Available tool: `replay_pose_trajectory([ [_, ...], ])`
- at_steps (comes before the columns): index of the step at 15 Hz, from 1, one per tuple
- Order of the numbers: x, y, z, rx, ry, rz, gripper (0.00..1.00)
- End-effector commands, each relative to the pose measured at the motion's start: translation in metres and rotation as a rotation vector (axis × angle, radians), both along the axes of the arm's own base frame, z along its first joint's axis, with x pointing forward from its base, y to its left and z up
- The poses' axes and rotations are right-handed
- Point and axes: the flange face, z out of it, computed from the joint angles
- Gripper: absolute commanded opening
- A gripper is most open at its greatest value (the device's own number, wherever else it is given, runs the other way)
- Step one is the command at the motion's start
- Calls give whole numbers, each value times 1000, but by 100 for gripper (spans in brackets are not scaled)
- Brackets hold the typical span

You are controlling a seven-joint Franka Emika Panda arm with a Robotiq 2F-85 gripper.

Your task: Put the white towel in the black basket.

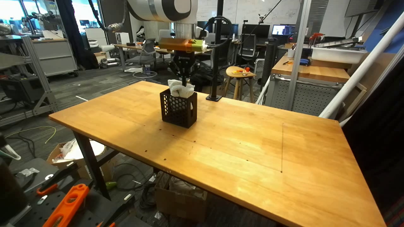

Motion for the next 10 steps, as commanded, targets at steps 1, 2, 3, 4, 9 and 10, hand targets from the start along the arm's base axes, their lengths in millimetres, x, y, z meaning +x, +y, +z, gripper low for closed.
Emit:
replay_pose_trajectory([
  [1, 13, -11, -17, -4, -6, -19, 1],
  [2, 13, -12, -25, 2, 6, -25, 1],
  [3, 12, -11, -37, 15, 25, -30, 1],
  [4, 10, -10, -48, 25, 49, -36, 1],
  [9, 2, 22, -84, 70, 144, -29, 1],
  [10, 2, 29, -88, 67, 157, -26, 1],
])
